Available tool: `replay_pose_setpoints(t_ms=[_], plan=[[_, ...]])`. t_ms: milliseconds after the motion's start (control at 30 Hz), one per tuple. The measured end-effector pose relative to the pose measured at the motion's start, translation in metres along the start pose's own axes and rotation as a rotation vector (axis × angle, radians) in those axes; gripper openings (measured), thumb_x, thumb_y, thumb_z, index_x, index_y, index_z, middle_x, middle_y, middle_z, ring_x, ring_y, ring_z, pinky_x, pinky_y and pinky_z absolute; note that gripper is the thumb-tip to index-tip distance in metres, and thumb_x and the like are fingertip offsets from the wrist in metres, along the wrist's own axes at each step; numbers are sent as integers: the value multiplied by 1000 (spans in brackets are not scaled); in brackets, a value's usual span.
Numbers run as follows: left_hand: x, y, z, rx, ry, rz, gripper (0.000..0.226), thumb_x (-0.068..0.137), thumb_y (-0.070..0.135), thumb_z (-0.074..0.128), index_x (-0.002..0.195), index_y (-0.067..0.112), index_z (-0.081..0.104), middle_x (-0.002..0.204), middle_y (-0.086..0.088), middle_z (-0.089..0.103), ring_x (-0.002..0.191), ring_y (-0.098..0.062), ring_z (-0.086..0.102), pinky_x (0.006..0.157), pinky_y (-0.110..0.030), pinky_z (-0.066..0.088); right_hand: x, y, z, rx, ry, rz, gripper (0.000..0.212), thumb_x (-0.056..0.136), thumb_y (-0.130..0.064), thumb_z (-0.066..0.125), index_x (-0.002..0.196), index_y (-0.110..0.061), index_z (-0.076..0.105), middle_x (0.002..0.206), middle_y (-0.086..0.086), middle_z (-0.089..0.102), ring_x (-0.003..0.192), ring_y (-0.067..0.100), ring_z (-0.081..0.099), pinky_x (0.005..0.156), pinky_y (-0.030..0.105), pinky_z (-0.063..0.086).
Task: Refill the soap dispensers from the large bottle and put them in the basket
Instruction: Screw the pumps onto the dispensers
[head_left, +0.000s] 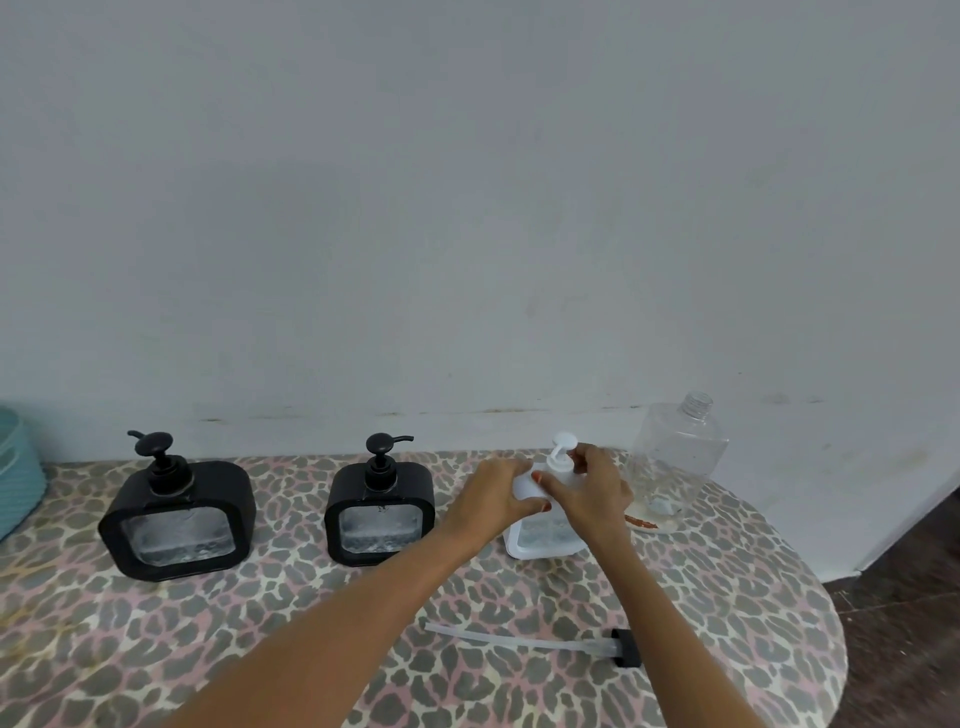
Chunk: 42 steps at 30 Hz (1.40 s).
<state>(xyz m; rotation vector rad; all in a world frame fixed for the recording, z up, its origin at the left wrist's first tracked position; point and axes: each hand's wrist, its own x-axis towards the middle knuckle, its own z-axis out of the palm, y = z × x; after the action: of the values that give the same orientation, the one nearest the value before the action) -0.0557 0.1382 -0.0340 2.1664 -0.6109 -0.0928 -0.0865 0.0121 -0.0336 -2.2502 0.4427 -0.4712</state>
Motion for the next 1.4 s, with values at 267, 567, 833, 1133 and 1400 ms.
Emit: replay_pose_setpoints(t_ms=[267,567,833,1133,1400], plan=[[2,-3,0,0,-7,-3,46,77,27,72,114,1,60,114,-13,65,104,-25,60,88,-37,49,-4,1,-12,22,-111,-60,41,82,-12,60,123,-15,55,125,3,59,118,18,49,111,31,23],[1,-3,1,13,-7,-6,55,78,27,71,125,6,54,122,-11,61,113,-22,57,92,-29,46,1,3,3,58,48,-12,37,72,-29,75,99,-17,53,94,-5,50,90,13,49,99,41,35],[2,-3,1,6,-2,0,47,77,26,72,114,1,59,117,-15,63,107,-26,59,91,-39,48,-3,6,-12,51,-58,-52,41,83,-13,60,123,-18,56,127,1,57,123,19,46,111,46,22],[2,-3,2,25,0,-4,60,77,28,72,128,5,51,128,-11,57,118,-22,53,96,-28,43,2,7,-4,53,54,2,31,71,-29,76,94,-21,56,89,-6,59,90,13,55,96,39,39],[2,-2,1,18,4,-5,55,78,27,71,124,3,54,125,-12,60,115,-22,56,92,-28,43,-1,8,-4,73,-61,-32,47,79,-21,66,124,-17,53,120,0,59,116,19,49,107,46,30]])
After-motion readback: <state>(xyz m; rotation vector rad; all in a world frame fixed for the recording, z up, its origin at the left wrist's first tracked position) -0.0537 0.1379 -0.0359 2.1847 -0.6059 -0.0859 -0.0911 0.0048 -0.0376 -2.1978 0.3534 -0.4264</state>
